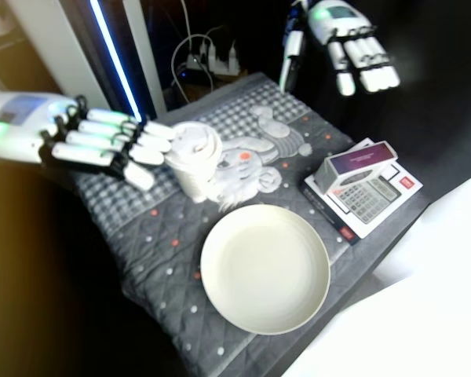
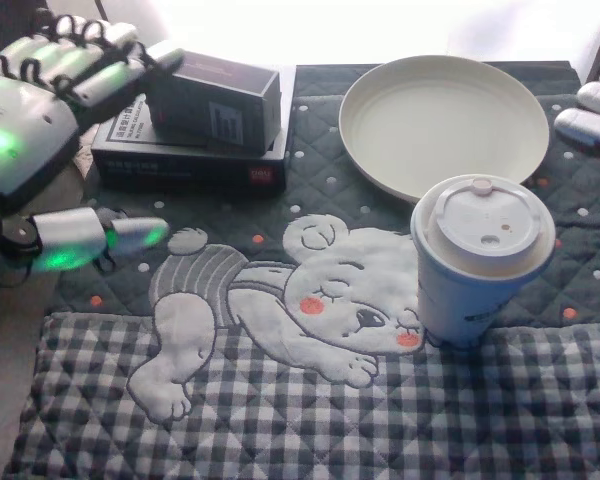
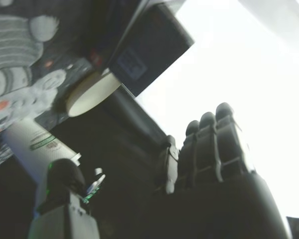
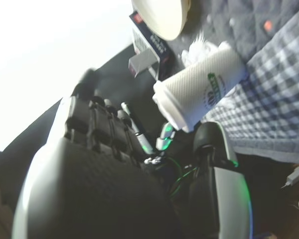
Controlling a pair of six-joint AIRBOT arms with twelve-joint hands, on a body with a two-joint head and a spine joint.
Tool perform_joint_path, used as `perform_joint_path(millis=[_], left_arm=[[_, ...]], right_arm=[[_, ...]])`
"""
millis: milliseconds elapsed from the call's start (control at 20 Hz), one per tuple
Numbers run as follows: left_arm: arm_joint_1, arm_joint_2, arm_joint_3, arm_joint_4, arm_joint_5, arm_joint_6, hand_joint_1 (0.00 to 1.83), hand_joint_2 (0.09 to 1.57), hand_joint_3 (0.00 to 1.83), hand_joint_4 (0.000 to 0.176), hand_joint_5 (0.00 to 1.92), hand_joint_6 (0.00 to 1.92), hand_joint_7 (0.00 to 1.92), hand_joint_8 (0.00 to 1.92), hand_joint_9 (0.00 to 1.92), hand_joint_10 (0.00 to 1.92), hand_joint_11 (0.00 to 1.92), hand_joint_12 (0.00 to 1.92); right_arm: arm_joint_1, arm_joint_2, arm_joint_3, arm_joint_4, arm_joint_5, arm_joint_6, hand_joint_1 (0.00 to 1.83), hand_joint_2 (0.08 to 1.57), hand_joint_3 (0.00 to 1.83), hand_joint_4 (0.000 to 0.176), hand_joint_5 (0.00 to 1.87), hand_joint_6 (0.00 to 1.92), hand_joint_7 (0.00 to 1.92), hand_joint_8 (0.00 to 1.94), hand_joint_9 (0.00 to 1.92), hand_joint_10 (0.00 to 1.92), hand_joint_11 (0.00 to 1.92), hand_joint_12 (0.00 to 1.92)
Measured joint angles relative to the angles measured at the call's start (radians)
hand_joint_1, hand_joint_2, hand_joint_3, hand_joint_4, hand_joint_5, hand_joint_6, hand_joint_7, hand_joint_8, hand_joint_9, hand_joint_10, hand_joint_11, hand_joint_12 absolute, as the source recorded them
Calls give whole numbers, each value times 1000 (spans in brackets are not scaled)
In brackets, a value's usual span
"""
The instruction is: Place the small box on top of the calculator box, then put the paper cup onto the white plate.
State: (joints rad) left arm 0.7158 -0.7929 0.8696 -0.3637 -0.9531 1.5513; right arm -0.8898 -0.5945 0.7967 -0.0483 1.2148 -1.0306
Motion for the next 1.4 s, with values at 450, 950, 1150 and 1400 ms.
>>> perform_joint_path(millis=[450, 950, 1150, 1400], left_arm=[[16, 0, 1, -23, -17, 0, 624, 1105, 4, 176, 0, 0, 0, 0, 0, 0, 8, 4], [48, -15, 21, -82, -19, 0, 645, 1102, 1, 176, 0, 0, 0, 0, 0, 0, 0, 140], [71, -11, 12, -69, -47, -4, 646, 1113, 4, 176, 0, 0, 0, 0, 0, 0, 0, 145], [99, 8, 6, -100, -76, -30, 640, 1128, 0, 176, 0, 0, 0, 0, 0, 0, 0, 99]], right_arm=[[24, 4, 0, -33, 25, 3, 635, 1096, 0, 52, 0, 0, 0, 0, 0, 0, 0, 0], [186, -42, 39, -106, -113, 56, 637, 1099, 5, 26, 0, 0, 0, 0, 0, 0, 0, 0], [186, -87, 63, -99, -141, 54, 630, 1101, 5, 31, 0, 0, 0, 0, 0, 0, 0, 0], [202, -105, 63, -125, -174, 51, 635, 1094, 3, 52, 0, 0, 0, 0, 0, 0, 0, 0]])
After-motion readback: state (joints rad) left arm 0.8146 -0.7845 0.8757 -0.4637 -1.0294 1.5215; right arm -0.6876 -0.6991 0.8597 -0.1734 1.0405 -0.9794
